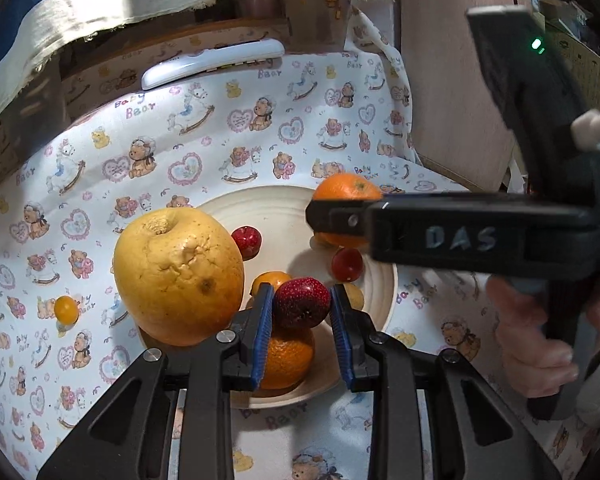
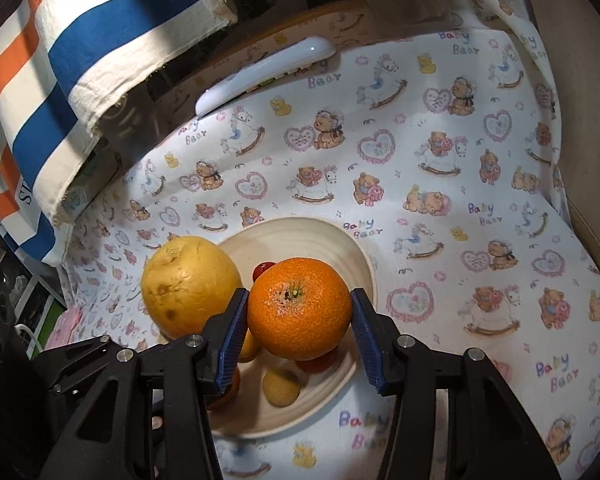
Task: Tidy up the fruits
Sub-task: 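Open both tools to release the orange and red apple onto the plate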
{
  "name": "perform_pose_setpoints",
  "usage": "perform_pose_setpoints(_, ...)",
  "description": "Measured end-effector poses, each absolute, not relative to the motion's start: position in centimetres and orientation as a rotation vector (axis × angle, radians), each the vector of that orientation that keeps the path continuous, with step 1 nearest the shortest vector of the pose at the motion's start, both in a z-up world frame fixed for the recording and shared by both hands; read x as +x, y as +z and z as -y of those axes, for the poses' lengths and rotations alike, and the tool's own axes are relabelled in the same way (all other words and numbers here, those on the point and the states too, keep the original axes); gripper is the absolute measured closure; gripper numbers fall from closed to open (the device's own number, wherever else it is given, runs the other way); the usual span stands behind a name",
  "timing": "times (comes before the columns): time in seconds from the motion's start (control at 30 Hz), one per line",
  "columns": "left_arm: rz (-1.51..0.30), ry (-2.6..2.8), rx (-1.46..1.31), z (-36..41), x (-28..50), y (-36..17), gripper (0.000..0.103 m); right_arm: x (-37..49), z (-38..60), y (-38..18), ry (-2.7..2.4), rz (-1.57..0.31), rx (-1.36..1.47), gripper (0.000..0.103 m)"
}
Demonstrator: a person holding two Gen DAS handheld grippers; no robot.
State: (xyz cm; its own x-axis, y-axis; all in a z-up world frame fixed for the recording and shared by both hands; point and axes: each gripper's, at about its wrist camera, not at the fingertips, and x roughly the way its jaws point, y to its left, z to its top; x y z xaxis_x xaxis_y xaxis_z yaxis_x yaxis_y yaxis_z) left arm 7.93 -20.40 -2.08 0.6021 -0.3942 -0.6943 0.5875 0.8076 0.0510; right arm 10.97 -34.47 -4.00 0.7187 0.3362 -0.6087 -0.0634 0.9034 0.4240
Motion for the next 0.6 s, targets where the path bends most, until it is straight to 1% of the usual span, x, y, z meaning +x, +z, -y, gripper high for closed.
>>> perform_pose_setpoints(0.17, -0.708, -0.57, 0.328, 20.6, 7.8, -2.3, 0.075, 11.0, 34.8, -4.3, 0.254, -0.746, 0.431, 0.05)
perform_pose_setpoints(0.23, -0.711, -0.568, 0.33, 20.7, 7.8, -2.2, 0.07, 10.9, 34.5, -4.2, 0.257, -0.736, 0.415, 0.05)
perform_pose_setpoints(0.3, -0.715, -0.565, 0.323, 20.6, 7.8, -2.2, 0.067, 10.7, 34.4, -3.9, 0.258, -0.727, 0.411, 0.046)
perform_pose_setpoints(0.33, -0.715, -0.566, 0.321, 20.6, 7.7, -2.2, 0.067, 10.7, 34.5, -3.9, 0.255, -0.724, 0.412, 0.039)
perform_pose_setpoints(0.37, -0.712, -0.565, 0.326, 20.5, 7.6, -2.2, 0.066, 10.5, 34.5, -3.7, 0.251, -0.717, 0.414, 0.037)
perform_pose_setpoints(0.43, -0.707, -0.555, 0.337, 20.3, 7.5, -2.1, 0.063, 10.4, 34.7, -3.5, 0.257, -0.71, 0.424, 0.037)
perform_pose_setpoints(0.6, -0.65, -0.537, 0.307, 18.8, 6.5, -1.0, 0.062, 9.5, 35.2, -2.3, 0.227, -0.67, 0.433, 0.037)
